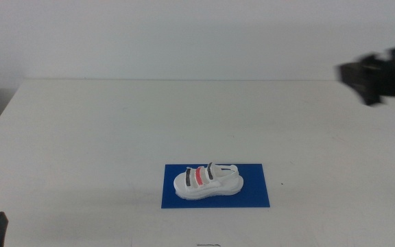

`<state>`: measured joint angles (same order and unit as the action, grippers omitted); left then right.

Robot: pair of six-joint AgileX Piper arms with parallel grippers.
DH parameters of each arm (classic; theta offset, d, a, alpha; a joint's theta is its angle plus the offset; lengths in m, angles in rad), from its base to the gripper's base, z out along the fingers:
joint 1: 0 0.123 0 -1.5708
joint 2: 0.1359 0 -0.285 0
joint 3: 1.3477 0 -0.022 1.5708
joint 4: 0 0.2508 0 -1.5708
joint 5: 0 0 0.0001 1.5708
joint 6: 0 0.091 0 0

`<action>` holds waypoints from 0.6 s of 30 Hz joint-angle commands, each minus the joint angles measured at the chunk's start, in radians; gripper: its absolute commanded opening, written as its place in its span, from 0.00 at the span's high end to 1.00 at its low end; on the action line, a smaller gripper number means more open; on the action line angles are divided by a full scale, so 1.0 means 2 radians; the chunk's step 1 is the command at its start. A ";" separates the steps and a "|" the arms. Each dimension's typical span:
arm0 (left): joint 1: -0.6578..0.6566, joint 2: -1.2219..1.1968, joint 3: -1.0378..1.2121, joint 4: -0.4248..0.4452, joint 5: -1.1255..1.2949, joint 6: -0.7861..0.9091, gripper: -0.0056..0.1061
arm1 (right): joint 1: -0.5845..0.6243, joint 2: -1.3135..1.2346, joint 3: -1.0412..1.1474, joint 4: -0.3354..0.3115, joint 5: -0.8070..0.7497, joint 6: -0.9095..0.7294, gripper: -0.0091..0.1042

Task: Use one arm to grab the shoe from the table and place it on the mat.

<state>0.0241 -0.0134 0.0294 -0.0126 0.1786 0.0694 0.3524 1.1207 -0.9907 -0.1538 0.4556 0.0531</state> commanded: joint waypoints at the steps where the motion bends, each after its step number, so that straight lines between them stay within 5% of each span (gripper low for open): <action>1: -0.001 -0.010 -0.002 -0.004 -0.042 -0.008 0.11 | -0.029 -0.070 0.045 -0.006 -0.083 0.003 0.18; 13: -0.001 -0.010 -0.002 -0.004 -0.042 -0.008 0.11 | -0.104 -0.329 0.258 0.012 -0.200 -0.046 0.18; 18: -0.001 -0.010 -0.002 -0.004 -0.042 -0.008 0.11 | -0.104 -0.354 0.304 0.080 -0.222 -0.092 0.18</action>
<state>0.0241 -0.0134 0.0294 -0.0126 0.1786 0.0694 0.1504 0.4134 -0.3750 -0.0308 0.1108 -0.0897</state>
